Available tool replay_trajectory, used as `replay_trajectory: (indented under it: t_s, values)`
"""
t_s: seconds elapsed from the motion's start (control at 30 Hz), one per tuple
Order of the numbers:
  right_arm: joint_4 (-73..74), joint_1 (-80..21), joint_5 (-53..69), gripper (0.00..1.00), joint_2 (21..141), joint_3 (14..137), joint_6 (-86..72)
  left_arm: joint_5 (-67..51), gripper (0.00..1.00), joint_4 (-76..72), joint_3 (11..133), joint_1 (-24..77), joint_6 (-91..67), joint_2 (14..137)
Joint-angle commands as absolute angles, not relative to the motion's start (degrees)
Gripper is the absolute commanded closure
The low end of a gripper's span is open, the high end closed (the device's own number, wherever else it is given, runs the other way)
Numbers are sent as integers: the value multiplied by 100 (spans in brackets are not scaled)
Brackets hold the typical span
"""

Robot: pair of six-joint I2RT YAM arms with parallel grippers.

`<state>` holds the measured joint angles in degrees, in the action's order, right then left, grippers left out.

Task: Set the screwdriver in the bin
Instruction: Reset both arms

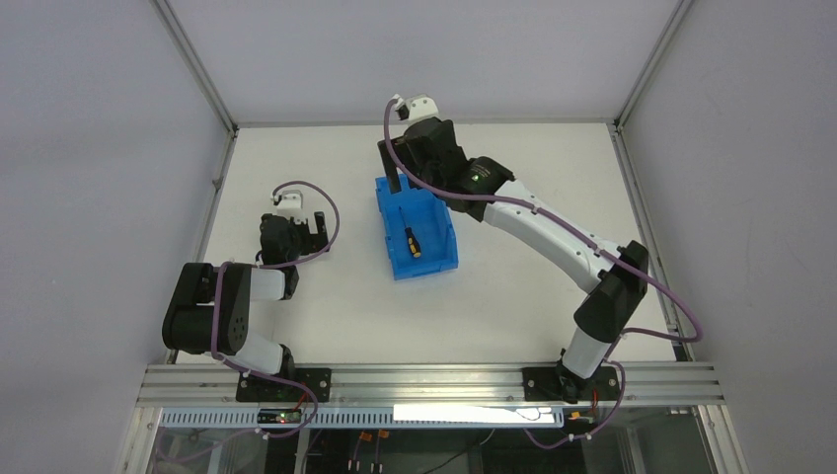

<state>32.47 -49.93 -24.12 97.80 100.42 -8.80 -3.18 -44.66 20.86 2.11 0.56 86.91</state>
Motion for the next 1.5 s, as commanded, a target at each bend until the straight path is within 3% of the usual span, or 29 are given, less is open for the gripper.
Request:
replay_trajectory:
  t_s: [0.0, 0.33, 0.97, 1.47]
  values:
    - [3138, -4804, -2696, 1, 9258, 9839, -602, -398, 0, -4663, 2167, 130, 14, 8626]
    - [2891, -3437, -1642, 1, 8472, 8920, -377, -406, 0, -4658, 2170, 123, 12, 8630]
    - [3284, -513, -133, 1, 7863, 8700, -299, -404, 0, -4667, 2167, 123, 9, 8633]
    - [3153, -105, 371, 1, 7850, 8620, -430, -405, 0, -4667, 2162, 122, 10, 8632]
